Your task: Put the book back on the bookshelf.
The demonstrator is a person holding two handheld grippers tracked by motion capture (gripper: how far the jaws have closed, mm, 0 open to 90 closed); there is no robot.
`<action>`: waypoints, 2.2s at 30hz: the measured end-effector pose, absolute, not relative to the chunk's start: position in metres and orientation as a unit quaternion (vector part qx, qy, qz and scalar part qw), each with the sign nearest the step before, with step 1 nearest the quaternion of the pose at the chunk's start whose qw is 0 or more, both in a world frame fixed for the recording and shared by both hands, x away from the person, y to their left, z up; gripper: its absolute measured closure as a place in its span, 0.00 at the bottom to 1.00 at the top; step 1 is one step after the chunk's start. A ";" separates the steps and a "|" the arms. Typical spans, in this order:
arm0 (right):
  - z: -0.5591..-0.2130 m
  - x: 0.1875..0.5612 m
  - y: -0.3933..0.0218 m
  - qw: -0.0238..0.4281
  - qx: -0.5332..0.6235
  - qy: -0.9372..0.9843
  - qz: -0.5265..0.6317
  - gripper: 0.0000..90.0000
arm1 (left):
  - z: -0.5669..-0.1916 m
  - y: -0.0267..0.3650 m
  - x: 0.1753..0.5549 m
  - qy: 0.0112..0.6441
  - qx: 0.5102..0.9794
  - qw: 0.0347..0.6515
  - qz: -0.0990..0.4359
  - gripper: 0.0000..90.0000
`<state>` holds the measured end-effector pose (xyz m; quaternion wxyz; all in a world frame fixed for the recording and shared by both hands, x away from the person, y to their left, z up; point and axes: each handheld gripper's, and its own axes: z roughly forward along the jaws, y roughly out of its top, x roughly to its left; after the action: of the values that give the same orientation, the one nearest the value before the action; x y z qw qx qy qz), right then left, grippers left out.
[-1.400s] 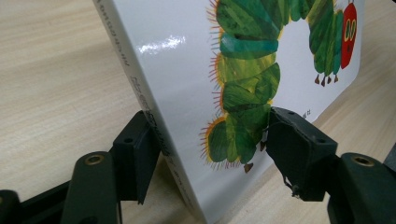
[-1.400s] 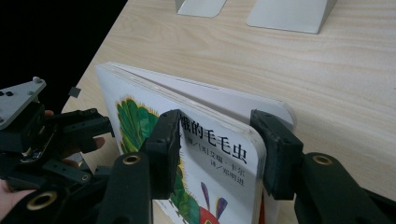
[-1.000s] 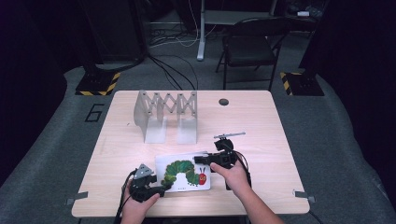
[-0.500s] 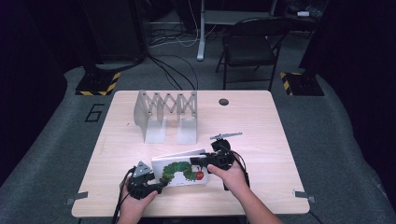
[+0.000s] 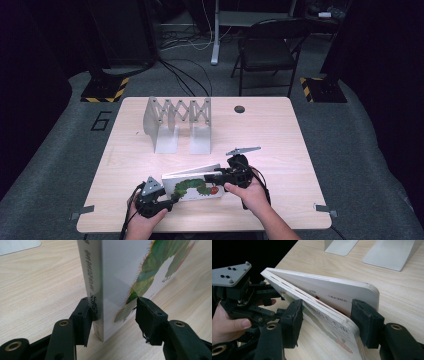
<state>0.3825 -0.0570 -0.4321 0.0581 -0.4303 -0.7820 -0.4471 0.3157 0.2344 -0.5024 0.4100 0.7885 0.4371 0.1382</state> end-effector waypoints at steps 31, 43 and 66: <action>-0.446 0.357 -0.098 0.033 -0.445 -0.748 -0.491 0.47 | -0.499 0.243 0.299 0.372 0.810 0.432 0.136 0.64; -0.466 0.355 -0.108 0.005 -0.476 -0.752 -0.455 0.52 | -0.498 0.227 0.292 0.334 0.831 0.417 0.156 0.73; -0.481 0.364 -0.112 0.015 -0.502 -0.752 -0.427 0.53 | -0.497 0.234 0.290 0.377 0.808 0.411 0.188 0.84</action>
<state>0.3635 -0.1118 -0.4814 0.0151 -0.5020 -0.7517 -0.4275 0.2898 0.2340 -0.4969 0.4114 0.8085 0.3768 0.1875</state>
